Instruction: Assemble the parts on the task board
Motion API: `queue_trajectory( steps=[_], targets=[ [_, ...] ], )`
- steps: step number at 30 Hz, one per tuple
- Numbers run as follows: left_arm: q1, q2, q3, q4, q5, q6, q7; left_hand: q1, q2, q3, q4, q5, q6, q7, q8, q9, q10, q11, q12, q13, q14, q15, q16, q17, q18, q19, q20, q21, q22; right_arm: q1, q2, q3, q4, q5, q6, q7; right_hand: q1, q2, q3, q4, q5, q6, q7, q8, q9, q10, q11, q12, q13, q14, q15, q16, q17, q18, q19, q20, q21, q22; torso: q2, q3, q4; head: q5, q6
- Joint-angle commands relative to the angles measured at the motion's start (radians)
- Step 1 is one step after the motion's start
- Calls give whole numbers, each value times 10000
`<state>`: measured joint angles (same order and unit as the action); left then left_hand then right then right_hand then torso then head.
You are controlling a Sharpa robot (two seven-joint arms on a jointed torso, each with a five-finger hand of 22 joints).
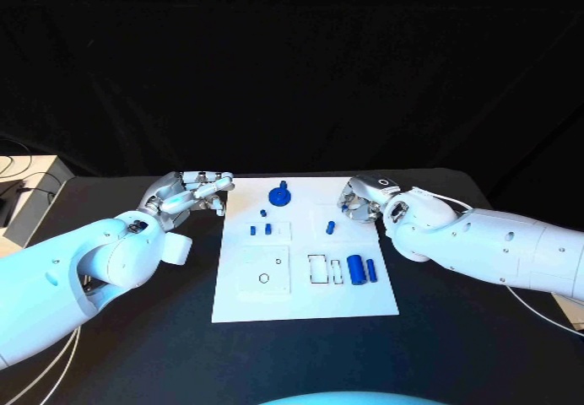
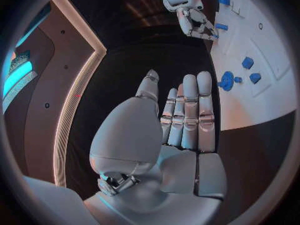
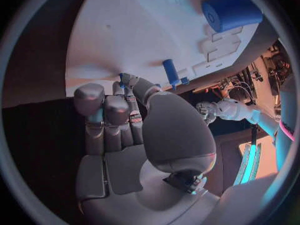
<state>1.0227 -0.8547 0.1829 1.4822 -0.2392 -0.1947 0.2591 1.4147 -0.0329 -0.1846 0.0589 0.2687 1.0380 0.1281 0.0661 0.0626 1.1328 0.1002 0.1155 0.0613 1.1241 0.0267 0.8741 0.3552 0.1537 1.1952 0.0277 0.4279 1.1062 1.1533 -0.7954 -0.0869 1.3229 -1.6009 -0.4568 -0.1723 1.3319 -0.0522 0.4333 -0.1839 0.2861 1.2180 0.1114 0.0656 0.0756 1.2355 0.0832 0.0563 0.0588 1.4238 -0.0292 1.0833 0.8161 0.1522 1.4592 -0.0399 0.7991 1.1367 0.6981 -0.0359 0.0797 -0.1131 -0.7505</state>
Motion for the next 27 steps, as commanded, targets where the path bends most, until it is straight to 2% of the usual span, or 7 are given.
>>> queue_trajectory(
  steps=[1, 5, 14, 20, 21, 24, 27],
  targets=[
    [-5, 37, 9, 4, -7, 80, 54, 60, 59, -27, -72, -49, -65, -30, -16, 8, -74, 3, -37, 9, 37, 44, -4, 6, 157, 1, 64, 48, 13, 67, -140, 68, 167, 1007, -796, 589, 66, 116, -10, -21, -60, 41, 42, 1, -1, 462, -293, 39, 36, 2, -52, -13, 33, 214, 172, -84, -107, 80, -15, 3, -15, 28, 12],
    [-7, 59, 9, -38, -6, 86, 57, 64, 64, -38, -92, -49, -69, -27, -14, 9, -78, 5, -42, 10, 43, 45, -3, 10, 161, 7, 65, 50, 14, 164, -369, 150, 476, 1575, -1068, 1012, 90, 128, -32, -35, -51, 20, 55, 3, 1, 449, -286, 38, 37, -1, -46, -11, 91, 220, 224, -75, -202, 218, -16, 18, -25, 42, 38],
    [-9, 126, 9, -139, 23, 55, 73, 43, 86, -65, -115, -51, -61, -42, -15, 8, -97, 8, -51, 10, 45, 48, 4, 23, 168, 11, 69, 54, 21, 345, -953, 235, 1475, 2317, -1352, 1455, 124, 151, -46, -48, -41, 12, 70, 5, 1, 440, -283, 29, 35, 4, -48, -25, 179, 221, 330, -69, -512, 579, -50, 10, -53, 79, 65],
    [-21, 220, 9, -234, 64, -1, 101, 30, 88, -76, -118, -47, -57, -41, -15, 8, -97, 9, -48, 10, 39, 49, -2, 24, 169, 6, 72, 54, 24, 306, -973, 235, 2217, 2530, -970, 1580, 118, 134, -57, -62, -11, 14, 64, 4, 1, 434, -268, 44, 38, 17, -28, -17, 206, 219, 373, -58, -643, 727, -75, 9, -70, 206, 74],
    [-31, 243, 9, -257, 76, -18, 115, 28, 90, -79, -119, -45, -52, -44, -14, 9, -97, 9, -47, 10, 33, 50, -8, 23, 168, 1, 74, 50, 24, 287, -906, 224, 2294, 2524, -888, 1580, 118, 155, -66, -70, -28, 5, 70, 0, 0, 433, -273, 39, 36, 19, -35, -24, 215, 214, 428, -66, -795, 932, -93, 11, -67, 312, 76],
    [-59, 290, 9, -305, 111, -66, 150, 24, 85, -84, -121, -43, -63, -36, -18, 7, -107, 13, -50, 9, 18, 54, -21, 19, 165, -16, 78, 39, 21, 215, -740, 200, 2470, 2383, -761, 1480, 122, 157, -57, -77, -21, 7, 71, 1, -1, 428, -272, 38, 35, 17, -34, -27, 213, 214, 433, -64, -835, 973, -126, 20, -59, 417, 52],
    [-94, 353, 9, -345, 141, -94, 188, 27, 86, -82, -124, -40, -55, -29, -14, 9, -121, 19, -53, 10, 8, 60, -31, 16, 163, -24, 83, 32, 18, 71, -516, 168, 2704, 1721, -688, 1078, 106, 149, -52, -110, 24, 32, 65, 3, 1, 473, -282, 38, 37, 48, -42, 61, 310, 187, 513, -73, -779, 1201, -173, 9, -30, 533, -3]
  ],
)
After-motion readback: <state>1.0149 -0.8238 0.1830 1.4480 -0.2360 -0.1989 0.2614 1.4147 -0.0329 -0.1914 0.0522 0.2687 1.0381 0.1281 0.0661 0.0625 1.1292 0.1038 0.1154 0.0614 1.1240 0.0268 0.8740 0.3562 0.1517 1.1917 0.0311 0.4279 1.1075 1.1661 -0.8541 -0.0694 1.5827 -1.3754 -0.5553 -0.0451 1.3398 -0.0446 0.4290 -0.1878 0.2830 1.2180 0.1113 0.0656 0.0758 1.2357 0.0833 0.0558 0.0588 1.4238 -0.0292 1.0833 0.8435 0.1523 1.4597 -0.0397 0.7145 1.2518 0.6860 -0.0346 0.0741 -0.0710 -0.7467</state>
